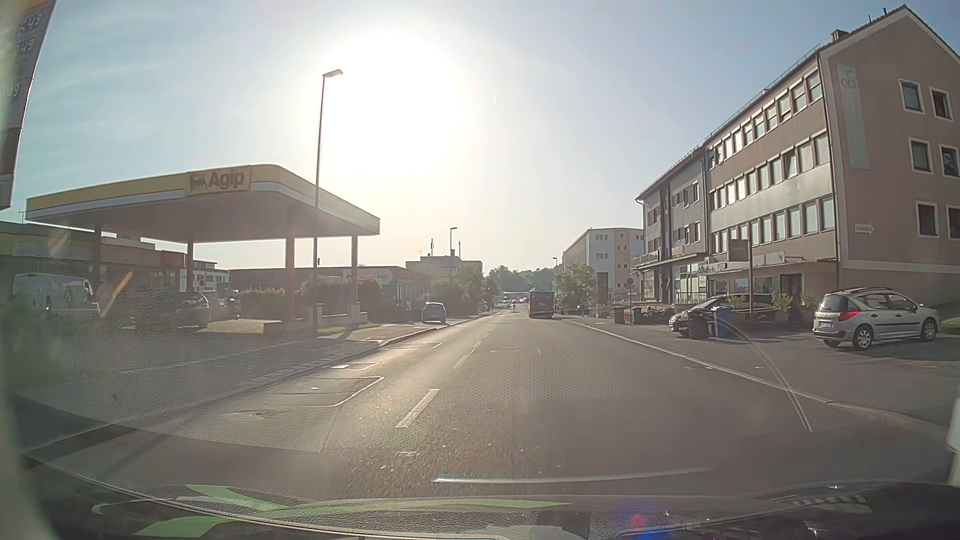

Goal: Follow the waypoints while adhering to traffic rules and regulations

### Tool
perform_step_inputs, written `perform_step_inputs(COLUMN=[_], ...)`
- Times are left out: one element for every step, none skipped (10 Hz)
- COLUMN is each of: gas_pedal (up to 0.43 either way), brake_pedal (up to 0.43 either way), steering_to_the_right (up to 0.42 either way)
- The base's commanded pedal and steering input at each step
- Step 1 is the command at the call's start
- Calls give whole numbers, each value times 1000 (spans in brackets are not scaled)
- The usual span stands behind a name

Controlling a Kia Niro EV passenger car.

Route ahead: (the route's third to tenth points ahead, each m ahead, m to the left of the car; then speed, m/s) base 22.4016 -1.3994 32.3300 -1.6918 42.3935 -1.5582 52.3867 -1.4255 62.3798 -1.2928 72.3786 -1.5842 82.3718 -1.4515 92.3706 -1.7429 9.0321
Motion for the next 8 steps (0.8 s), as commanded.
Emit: perform_step_inputs(gas_pedal=[0,0,0,0,0,0,0,0], brake_pedal=[0,0,0,0,0,0,0,0], steering_to_the_right=[4,4,4,4,4,3,2,1])
